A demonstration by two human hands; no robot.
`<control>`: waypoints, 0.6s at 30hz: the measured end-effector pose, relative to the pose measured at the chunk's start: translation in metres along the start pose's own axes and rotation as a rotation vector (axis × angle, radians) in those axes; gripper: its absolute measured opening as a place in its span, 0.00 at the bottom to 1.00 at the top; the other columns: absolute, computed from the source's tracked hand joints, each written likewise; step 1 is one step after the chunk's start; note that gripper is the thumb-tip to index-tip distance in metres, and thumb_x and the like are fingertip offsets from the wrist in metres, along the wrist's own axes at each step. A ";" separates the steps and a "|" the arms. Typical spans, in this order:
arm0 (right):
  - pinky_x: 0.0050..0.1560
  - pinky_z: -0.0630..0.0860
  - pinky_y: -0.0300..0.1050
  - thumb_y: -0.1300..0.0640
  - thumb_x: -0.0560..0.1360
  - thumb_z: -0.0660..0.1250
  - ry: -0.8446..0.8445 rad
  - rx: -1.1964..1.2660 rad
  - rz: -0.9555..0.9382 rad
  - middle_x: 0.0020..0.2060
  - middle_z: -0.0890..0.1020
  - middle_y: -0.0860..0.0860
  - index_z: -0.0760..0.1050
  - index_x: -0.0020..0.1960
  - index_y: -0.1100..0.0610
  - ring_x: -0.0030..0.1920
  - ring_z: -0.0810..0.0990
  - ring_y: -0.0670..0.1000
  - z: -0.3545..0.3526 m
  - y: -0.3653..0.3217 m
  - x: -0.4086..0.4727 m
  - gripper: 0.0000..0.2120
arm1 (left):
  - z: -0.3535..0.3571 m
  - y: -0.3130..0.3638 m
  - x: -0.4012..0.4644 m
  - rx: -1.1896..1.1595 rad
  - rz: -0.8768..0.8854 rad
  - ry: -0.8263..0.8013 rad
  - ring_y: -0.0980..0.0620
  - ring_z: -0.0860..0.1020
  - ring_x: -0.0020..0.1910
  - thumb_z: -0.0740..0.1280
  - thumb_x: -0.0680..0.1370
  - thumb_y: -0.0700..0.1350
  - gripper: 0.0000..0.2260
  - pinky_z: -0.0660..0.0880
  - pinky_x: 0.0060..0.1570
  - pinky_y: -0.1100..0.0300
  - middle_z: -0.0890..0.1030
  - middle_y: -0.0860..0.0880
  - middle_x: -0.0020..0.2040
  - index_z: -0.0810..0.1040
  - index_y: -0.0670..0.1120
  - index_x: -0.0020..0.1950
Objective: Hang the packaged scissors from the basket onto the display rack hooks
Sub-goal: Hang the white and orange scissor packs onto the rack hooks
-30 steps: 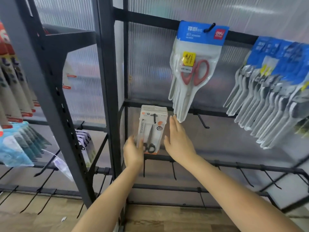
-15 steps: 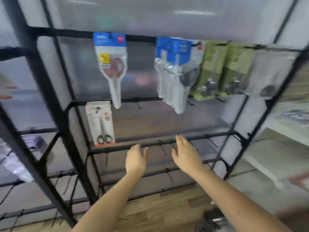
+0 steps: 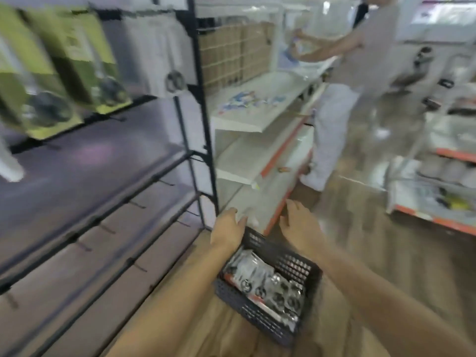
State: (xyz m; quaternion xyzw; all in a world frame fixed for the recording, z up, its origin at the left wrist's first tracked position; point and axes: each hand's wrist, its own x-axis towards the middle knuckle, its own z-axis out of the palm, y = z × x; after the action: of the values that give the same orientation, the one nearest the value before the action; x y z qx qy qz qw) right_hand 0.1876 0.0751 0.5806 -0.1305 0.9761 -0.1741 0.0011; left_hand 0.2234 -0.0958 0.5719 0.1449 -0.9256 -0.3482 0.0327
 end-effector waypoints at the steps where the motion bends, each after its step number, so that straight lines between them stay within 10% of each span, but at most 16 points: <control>1: 0.61 0.68 0.50 0.57 0.78 0.59 0.005 0.018 0.052 0.64 0.72 0.59 0.65 0.69 0.62 0.64 0.71 0.59 0.001 0.015 -0.003 0.21 | 0.013 0.005 0.004 0.010 0.014 -0.041 0.40 0.74 0.59 0.61 0.81 0.48 0.15 0.66 0.53 0.54 0.77 0.37 0.57 0.74 0.36 0.58; 18: 0.49 0.74 0.45 0.57 0.78 0.56 -0.325 0.211 0.674 0.57 0.76 0.52 0.67 0.65 0.57 0.52 0.76 0.52 0.197 0.097 0.061 0.16 | 0.157 -0.115 0.161 0.208 -0.123 -0.563 0.47 0.77 0.47 0.60 0.81 0.49 0.11 0.71 0.42 0.56 0.78 0.43 0.49 0.74 0.42 0.50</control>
State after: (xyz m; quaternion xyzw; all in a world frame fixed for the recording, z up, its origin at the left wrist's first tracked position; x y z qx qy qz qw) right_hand 0.1138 0.0803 0.3651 0.1724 0.9281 -0.2404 0.2262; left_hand 0.0722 -0.1249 0.3713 0.1009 -0.9185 -0.2792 -0.2611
